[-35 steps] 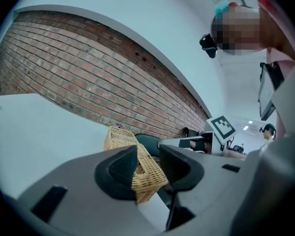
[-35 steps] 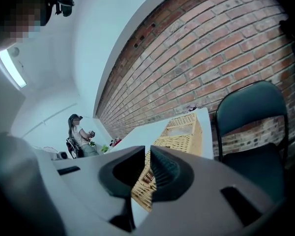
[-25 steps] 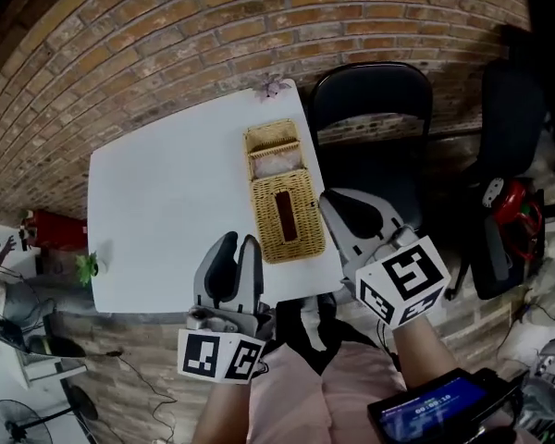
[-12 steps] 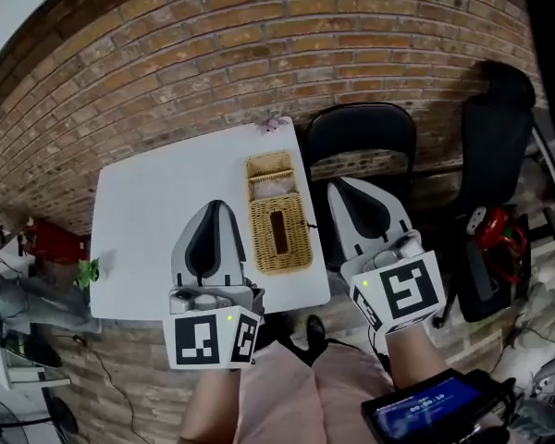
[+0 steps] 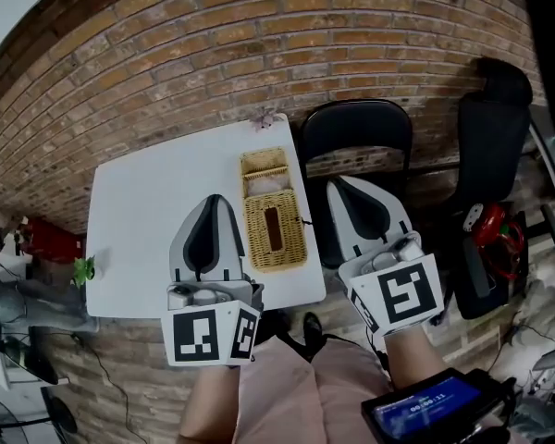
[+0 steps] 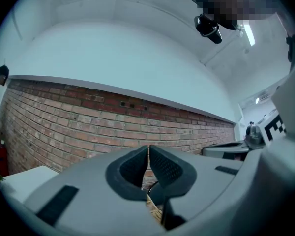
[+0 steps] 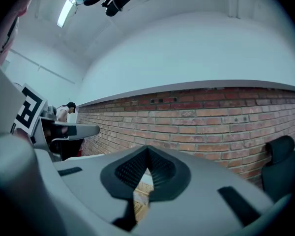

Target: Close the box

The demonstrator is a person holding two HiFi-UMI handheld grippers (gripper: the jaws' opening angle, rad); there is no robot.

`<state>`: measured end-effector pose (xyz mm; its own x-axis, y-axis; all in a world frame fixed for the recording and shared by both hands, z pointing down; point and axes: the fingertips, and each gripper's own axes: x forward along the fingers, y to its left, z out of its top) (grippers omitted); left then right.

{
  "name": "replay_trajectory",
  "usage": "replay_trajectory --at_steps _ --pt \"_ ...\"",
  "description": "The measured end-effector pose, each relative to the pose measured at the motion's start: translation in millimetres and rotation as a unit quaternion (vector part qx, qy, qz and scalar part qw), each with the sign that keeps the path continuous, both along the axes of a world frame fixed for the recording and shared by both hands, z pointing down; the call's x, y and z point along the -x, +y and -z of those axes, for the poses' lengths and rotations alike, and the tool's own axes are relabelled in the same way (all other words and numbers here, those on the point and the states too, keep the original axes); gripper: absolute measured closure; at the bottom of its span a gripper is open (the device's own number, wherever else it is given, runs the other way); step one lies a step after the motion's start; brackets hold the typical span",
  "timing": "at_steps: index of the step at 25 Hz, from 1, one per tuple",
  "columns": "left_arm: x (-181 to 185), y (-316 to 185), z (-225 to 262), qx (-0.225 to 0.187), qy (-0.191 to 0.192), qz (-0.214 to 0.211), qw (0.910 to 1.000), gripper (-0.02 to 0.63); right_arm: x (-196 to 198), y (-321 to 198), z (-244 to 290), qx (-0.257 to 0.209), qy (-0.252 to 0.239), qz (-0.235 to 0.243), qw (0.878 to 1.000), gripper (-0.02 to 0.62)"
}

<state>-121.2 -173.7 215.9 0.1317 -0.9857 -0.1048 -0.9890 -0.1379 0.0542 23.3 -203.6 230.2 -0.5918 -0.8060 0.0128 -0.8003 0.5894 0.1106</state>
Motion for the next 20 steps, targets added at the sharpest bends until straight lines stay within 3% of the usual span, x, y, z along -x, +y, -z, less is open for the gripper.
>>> replay_trajectory --at_steps 20 --pt "-2.4 -2.9 -7.3 0.011 -0.012 -0.004 0.9999 0.586 3.9 -3.5 -3.2 0.003 0.0 -0.004 1.0 0.597"
